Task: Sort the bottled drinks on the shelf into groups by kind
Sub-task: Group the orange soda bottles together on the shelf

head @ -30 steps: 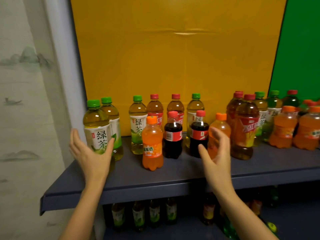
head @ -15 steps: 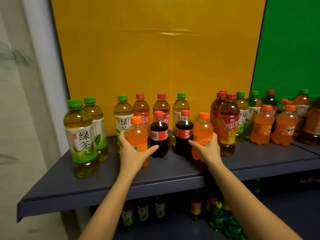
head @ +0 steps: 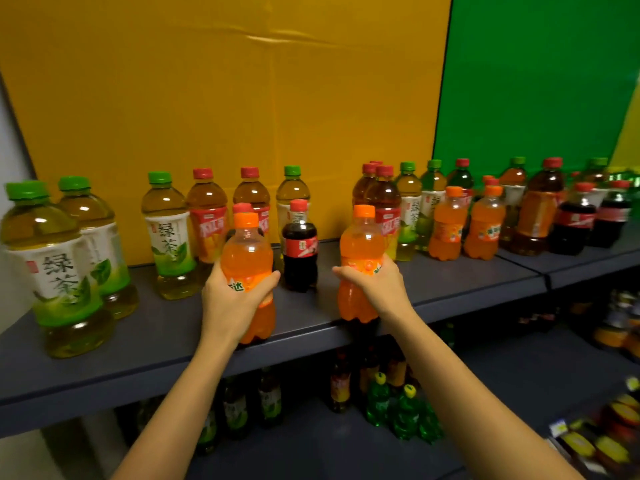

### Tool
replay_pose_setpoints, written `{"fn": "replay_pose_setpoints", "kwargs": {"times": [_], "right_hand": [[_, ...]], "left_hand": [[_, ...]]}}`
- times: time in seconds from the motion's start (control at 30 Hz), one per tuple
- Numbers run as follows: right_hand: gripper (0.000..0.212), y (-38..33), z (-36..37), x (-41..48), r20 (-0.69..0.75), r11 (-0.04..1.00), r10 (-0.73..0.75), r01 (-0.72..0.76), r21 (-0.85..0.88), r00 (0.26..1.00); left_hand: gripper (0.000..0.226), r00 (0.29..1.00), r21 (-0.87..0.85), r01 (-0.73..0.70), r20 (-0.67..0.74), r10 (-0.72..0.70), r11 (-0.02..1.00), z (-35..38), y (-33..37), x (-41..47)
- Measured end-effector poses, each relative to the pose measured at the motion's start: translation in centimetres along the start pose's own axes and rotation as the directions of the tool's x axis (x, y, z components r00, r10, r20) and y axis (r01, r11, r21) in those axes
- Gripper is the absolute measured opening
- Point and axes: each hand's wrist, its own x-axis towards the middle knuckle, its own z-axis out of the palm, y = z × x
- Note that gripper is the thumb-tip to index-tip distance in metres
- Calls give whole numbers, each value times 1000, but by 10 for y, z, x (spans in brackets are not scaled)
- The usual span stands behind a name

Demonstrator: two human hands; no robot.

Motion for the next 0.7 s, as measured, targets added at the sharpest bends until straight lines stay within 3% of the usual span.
{"fn": "replay_pose_setpoints", "kwargs": {"times": [0.07, 0.17, 0.33, 0.5, 0.7], "right_hand": [[36, -1, -22, 6, 0, 1000, 7, -7, 9, 1000], [53, -2, -66, 13, -23, 1000, -7, 7, -14, 1000], [35, 7, -159, 18, -96, 999, -49, 47, -22, 994], [35, 33, -254, 27, -213, 996, -59, 45, -71, 975], [36, 60, -345, 44, -336, 993, -62, 23, -117, 940]], "left_hand": [[57, 999, -48, -1, 49, 3, 999, 25, 13, -4], [52, 994, -112, 0, 109, 12, 994, 69, 32, -12], [42, 980, -218, 3, 194, 40, 976, 156, 55, -31], [48, 964, -300, 29, 259, 53, 953, 251, 64, -56], [39, 918, -358, 66, 388, 85, 931, 356, 73, -77]]}}
